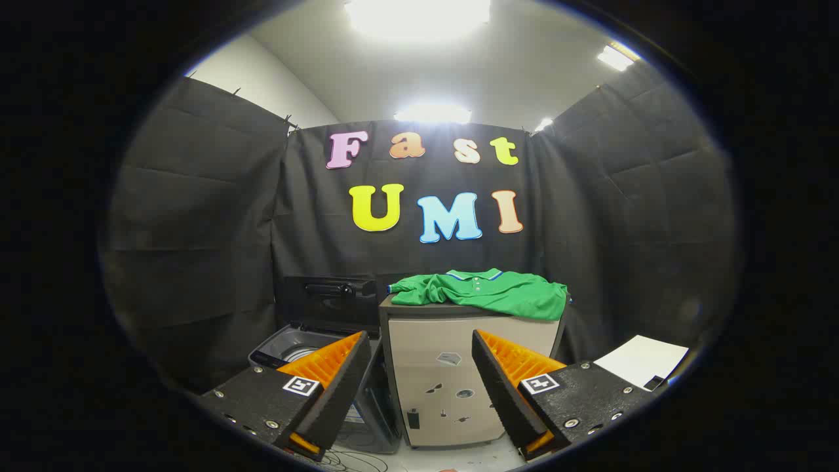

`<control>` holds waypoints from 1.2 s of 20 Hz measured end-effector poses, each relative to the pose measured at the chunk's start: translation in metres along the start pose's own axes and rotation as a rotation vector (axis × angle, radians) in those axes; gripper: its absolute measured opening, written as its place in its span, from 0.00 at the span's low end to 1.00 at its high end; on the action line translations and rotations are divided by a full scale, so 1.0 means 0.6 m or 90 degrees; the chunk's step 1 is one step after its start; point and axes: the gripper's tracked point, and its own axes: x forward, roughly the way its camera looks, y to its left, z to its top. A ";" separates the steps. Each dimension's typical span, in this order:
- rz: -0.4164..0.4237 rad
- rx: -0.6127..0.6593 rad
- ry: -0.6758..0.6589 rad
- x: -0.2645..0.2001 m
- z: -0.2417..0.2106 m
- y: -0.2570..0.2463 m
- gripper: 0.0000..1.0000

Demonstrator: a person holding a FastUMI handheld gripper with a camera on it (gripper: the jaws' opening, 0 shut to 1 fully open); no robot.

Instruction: Put the clothes into the washing machine and then close the washing machine lid.

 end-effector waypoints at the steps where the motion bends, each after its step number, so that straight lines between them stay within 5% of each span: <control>1: -0.002 0.000 0.000 -0.001 -0.001 -0.002 0.96; 24: -0.011 0.000 -0.007 -0.026 0.013 0.004 0.96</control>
